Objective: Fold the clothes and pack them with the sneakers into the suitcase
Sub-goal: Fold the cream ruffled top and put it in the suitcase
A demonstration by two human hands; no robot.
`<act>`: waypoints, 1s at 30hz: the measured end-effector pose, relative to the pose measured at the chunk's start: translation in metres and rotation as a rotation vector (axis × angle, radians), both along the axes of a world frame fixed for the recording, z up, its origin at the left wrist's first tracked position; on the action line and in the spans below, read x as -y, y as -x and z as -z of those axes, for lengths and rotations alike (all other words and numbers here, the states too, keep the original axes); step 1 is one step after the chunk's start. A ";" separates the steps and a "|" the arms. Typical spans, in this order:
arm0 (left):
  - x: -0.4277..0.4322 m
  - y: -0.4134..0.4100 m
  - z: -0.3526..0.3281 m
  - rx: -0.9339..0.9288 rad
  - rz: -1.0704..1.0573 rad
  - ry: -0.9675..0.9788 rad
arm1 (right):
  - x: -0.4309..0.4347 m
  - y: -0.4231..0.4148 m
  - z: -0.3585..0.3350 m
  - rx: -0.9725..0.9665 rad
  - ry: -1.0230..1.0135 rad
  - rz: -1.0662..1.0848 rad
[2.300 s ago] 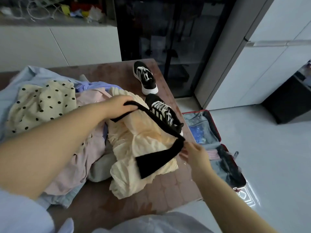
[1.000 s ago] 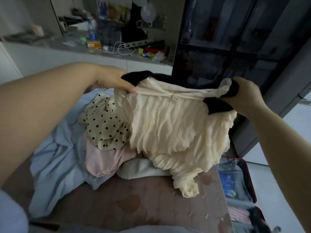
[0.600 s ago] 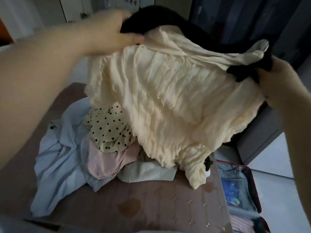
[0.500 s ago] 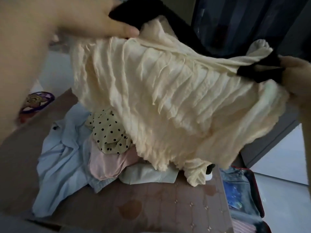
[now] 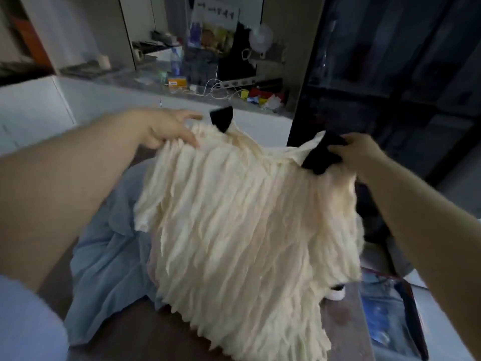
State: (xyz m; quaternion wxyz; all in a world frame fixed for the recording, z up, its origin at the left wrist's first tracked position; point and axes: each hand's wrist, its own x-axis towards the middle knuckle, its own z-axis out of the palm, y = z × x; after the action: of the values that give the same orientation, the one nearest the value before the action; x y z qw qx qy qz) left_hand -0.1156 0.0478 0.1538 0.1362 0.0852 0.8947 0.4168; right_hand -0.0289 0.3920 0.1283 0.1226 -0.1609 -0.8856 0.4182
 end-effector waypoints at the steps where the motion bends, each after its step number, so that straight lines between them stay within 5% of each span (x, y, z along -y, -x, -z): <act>1: 0.009 -0.004 0.023 -0.034 -0.093 0.022 | 0.006 0.011 0.020 -0.055 -0.090 0.051; 4: 0.013 0.004 0.085 -0.227 -0.103 0.355 | 0.014 0.025 0.077 0.059 -0.169 -0.017; 8: 0.022 0.001 0.134 -0.229 0.096 0.509 | 0.004 -0.007 0.140 0.331 -0.236 -0.267; 12: 0.054 -0.022 0.184 -0.155 0.066 0.458 | -0.013 -0.058 0.187 0.627 -0.253 -0.225; 18: 0.068 -0.028 0.200 -0.066 -0.174 0.287 | -0.006 -0.068 0.218 0.428 -0.867 -0.156; 20: 0.073 -0.023 0.183 -0.028 -0.173 0.193 | -0.011 -0.061 0.209 0.366 -0.717 -0.121; 23: 0.083 -0.013 0.150 -0.052 -0.269 -0.030 | -0.030 -0.048 0.177 0.171 -0.240 0.245; 26: 0.079 -0.010 0.130 -0.063 -0.298 -0.248 | -0.039 -0.046 0.142 -0.007 -0.117 0.423; 28: 0.072 -0.015 0.133 -0.136 -0.253 -0.089 | -0.031 -0.054 0.136 0.047 -0.056 0.337; 30: 0.067 -0.037 0.144 -0.401 -0.057 0.248 | -0.015 -0.076 0.149 0.172 -0.045 0.121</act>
State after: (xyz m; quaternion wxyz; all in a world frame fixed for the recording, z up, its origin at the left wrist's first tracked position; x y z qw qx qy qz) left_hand -0.0786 -0.0189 0.0096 -0.0468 0.1237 0.9503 0.2819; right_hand 0.0471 0.4068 -0.0205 0.0747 -0.2464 -0.8907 0.3746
